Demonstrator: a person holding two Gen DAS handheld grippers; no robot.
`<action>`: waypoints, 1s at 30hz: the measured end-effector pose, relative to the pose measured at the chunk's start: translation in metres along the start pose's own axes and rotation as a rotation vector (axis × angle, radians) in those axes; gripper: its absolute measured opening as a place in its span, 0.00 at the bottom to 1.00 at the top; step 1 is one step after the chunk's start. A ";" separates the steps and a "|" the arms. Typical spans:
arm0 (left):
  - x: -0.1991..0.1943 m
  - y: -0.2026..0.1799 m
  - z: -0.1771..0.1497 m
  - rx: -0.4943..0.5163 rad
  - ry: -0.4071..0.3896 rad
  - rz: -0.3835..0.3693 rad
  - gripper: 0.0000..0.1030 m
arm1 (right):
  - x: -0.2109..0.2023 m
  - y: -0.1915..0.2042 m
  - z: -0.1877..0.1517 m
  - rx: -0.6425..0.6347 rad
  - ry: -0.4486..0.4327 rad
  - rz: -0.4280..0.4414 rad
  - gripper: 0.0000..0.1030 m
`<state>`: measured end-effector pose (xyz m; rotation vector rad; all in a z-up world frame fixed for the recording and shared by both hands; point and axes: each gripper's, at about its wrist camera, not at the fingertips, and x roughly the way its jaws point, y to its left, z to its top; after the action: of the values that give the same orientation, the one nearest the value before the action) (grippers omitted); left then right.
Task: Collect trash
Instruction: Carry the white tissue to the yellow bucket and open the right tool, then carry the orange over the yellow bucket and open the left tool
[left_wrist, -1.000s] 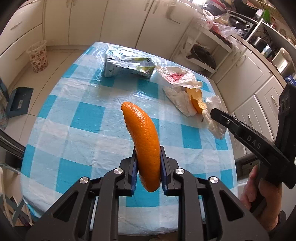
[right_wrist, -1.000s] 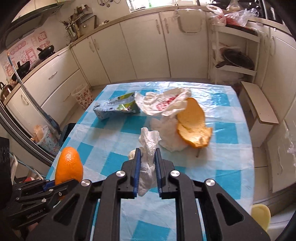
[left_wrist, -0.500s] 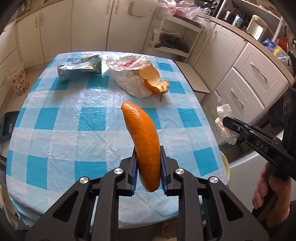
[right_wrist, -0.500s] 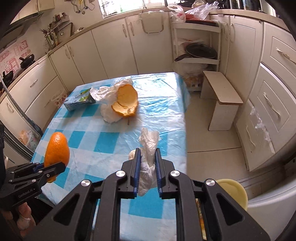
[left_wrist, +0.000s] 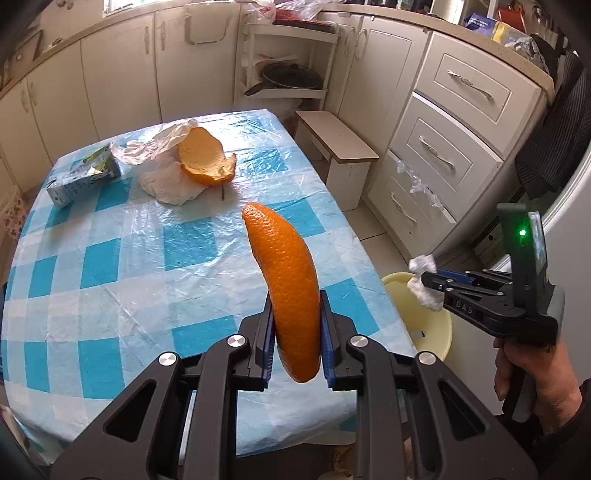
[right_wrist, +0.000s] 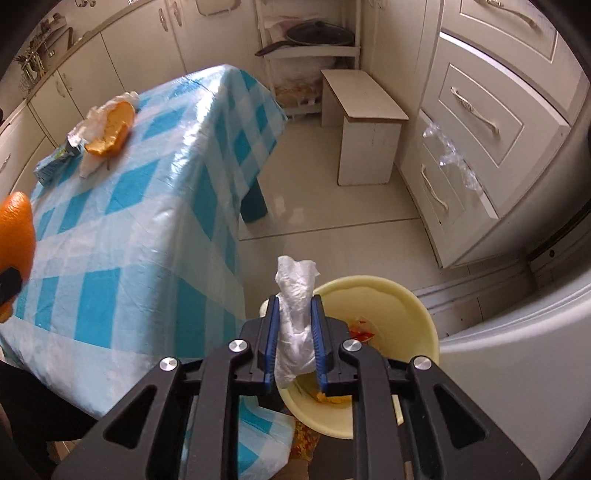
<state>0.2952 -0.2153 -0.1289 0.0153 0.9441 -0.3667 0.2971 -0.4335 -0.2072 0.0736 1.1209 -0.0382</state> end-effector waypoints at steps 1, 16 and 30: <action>0.002 -0.004 0.000 0.008 0.000 -0.001 0.19 | 0.004 -0.003 -0.002 0.001 0.013 -0.013 0.27; 0.022 -0.081 -0.009 0.139 0.016 -0.054 0.19 | -0.077 -0.036 0.014 0.193 -0.227 0.068 0.69; 0.118 -0.206 -0.019 0.204 0.227 -0.218 0.44 | -0.185 -0.074 0.041 0.341 -0.581 0.123 0.79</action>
<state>0.2784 -0.4408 -0.2038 0.1432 1.1326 -0.6730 0.2479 -0.5115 -0.0256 0.4101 0.5183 -0.1320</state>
